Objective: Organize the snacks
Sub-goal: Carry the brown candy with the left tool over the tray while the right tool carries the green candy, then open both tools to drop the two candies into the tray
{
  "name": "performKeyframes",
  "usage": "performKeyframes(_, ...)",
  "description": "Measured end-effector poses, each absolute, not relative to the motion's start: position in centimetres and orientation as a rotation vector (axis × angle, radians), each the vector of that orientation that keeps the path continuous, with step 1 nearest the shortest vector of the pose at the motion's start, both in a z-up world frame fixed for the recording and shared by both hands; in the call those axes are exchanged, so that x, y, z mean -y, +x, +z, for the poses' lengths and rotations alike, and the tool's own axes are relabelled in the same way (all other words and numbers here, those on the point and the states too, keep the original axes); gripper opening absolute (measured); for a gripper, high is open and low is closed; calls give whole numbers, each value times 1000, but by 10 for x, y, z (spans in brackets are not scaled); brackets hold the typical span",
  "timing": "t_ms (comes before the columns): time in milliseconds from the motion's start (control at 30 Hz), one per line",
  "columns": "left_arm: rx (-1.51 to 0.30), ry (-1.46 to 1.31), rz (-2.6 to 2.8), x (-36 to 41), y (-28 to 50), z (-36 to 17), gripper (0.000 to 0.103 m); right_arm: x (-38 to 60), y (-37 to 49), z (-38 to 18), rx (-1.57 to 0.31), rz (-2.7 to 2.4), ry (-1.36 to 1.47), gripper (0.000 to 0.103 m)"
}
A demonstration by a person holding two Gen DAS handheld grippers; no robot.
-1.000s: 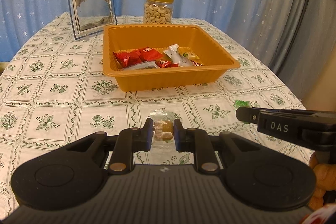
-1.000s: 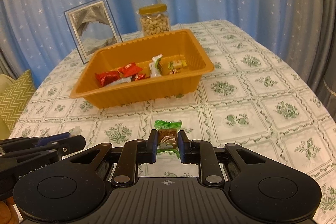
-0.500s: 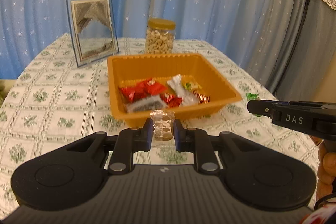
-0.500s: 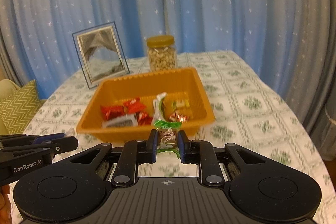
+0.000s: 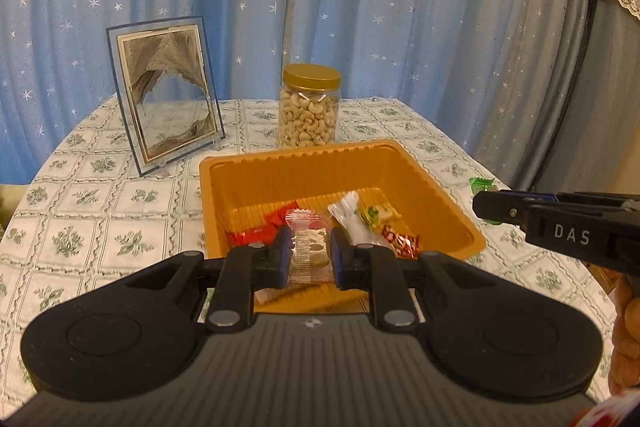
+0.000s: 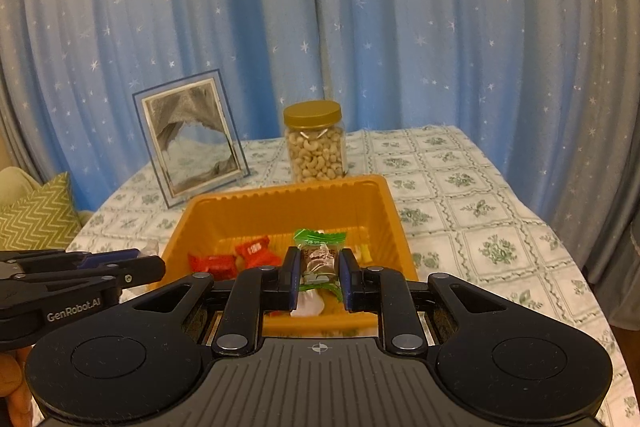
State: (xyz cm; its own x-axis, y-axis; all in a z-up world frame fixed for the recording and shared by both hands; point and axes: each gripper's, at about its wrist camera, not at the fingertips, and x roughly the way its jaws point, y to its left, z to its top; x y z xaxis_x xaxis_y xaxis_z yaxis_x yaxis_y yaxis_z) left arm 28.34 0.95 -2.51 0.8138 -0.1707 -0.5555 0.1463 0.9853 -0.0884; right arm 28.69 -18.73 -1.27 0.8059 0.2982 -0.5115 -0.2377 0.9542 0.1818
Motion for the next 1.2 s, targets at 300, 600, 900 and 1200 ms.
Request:
performKeyframes(300,-630,-52,-172,-12,317,-31,18,186,324,-16,-578,282,129,20)
performKeyframes(600,-666,-56,-159,-18,348,-44,18,188,355,-29,-625,267,156,20)
performKeyframes(900,-691,-94,-154,-23,377,-52,18,183,378,-38,-653,264,179,20)
performKeyframes(1200,-703,-107,-146,-25,392,-58,18,176,395,-48,-680,274,195,20)
